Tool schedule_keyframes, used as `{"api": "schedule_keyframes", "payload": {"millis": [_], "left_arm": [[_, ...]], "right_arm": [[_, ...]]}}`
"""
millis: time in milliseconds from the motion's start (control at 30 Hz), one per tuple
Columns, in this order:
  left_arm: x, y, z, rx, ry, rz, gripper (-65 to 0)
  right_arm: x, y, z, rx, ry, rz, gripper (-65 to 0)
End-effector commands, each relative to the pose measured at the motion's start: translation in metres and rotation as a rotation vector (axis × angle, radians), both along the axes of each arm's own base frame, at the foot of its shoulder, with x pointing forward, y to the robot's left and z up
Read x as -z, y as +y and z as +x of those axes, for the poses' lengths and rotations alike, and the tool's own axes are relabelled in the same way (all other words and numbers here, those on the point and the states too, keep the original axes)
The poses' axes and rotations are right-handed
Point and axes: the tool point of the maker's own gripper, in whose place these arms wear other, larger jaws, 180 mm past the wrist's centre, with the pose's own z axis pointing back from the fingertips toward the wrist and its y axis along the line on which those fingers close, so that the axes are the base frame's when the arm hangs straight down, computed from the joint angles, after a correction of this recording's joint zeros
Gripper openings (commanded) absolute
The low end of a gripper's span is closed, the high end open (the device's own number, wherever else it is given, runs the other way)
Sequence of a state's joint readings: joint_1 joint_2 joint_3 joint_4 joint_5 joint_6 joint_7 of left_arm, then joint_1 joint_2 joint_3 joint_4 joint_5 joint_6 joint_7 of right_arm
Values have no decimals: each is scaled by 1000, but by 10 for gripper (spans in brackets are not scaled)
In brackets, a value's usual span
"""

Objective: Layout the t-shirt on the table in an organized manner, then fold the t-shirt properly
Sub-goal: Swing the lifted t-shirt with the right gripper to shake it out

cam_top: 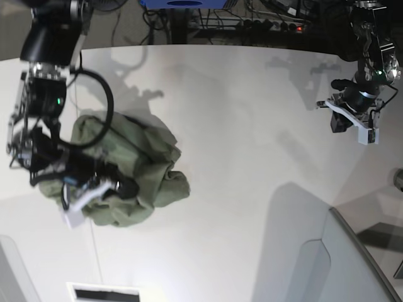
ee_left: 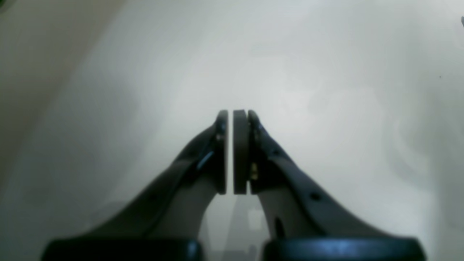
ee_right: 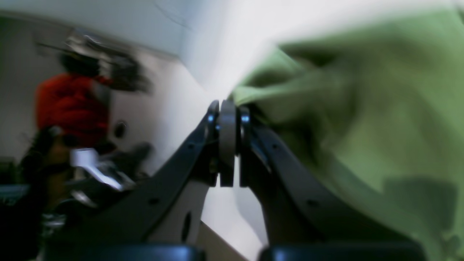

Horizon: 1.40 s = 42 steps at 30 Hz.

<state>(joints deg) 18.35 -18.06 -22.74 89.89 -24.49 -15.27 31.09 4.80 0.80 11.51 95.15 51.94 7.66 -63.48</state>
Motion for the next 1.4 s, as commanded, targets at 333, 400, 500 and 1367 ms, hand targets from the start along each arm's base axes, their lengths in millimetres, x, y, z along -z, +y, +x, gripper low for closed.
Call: {"api": "schedule_keyframes", "payload": {"millis": [333, 400, 500, 1367], "left_arm": [[-44, -161, 60, 444, -158, -84, -617], [-46, -179, 65, 486, -168, -98, -617], [-42, -183, 66, 500, -157, -99, -615], [5, -65, 41, 339, 33, 50, -624]], "right_arm": [[-71, 8, -33, -42, -308, -48, -648], [-73, -2, -36, -1, -349, -53, -648], [-72, -41, -41, 181, -376, -6, -648], [-141, -361, 17, 877, -524, -102, -648]]}}
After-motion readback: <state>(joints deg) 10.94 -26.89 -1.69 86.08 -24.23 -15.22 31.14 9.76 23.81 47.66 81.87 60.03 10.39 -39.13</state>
